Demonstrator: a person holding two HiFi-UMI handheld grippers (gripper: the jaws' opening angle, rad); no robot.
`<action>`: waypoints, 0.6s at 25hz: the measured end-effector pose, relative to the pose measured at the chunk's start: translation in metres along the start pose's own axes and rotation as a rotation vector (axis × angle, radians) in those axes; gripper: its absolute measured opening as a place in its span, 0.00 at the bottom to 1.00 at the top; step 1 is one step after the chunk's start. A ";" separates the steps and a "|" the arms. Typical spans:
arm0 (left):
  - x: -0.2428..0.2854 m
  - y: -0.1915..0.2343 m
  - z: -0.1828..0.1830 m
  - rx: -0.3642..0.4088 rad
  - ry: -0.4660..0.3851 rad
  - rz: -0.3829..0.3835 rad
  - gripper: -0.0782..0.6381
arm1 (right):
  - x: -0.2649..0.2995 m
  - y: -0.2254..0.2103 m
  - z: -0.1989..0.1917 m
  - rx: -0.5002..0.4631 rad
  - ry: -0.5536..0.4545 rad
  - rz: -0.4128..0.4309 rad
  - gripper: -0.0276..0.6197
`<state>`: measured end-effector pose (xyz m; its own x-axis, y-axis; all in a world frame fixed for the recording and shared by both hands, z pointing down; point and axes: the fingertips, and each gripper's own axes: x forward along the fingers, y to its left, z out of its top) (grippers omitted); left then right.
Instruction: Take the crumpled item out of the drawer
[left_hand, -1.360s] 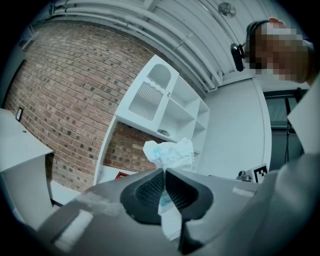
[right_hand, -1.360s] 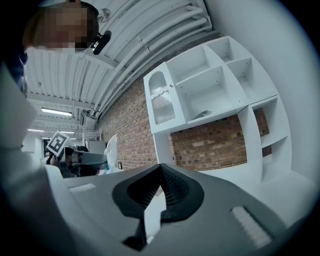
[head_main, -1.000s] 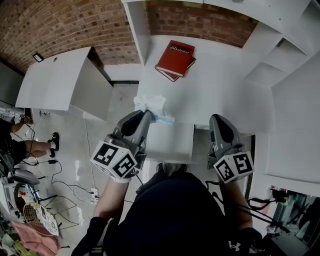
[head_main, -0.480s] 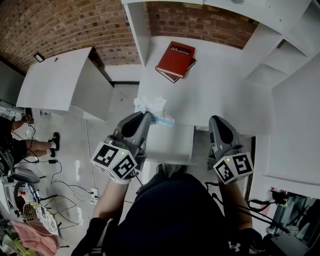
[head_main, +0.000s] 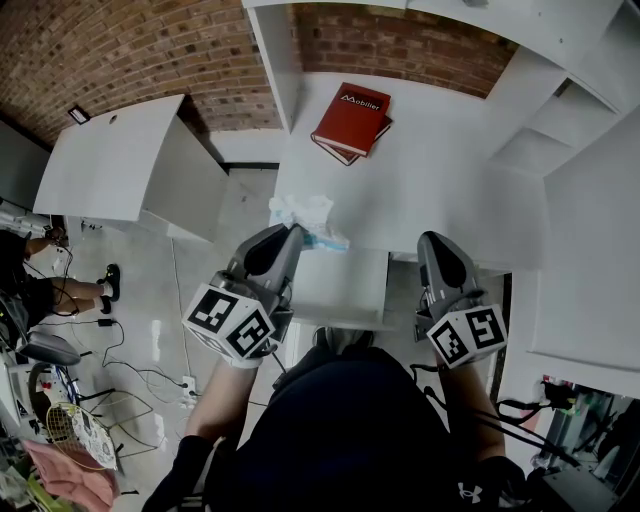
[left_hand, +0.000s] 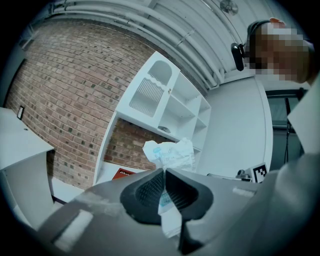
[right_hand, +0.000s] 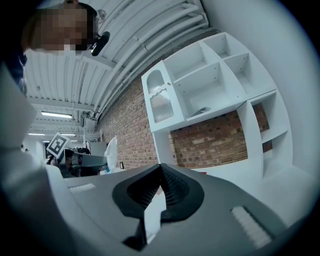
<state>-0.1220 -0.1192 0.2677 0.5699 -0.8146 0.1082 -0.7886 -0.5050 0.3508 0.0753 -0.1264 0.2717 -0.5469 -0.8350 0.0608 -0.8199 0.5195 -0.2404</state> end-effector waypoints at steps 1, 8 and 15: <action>0.000 0.000 0.000 0.003 0.000 -0.002 0.13 | 0.000 0.000 0.000 -0.001 0.000 0.002 0.05; 0.001 -0.001 -0.004 0.006 0.010 -0.002 0.13 | -0.002 -0.001 -0.002 0.006 0.000 0.005 0.05; 0.002 0.000 -0.009 0.004 0.021 0.004 0.13 | -0.003 -0.006 -0.006 0.015 0.002 0.002 0.05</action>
<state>-0.1185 -0.1184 0.2760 0.5714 -0.8105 0.1292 -0.7918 -0.5030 0.3466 0.0804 -0.1260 0.2783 -0.5488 -0.8336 0.0626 -0.8164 0.5183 -0.2546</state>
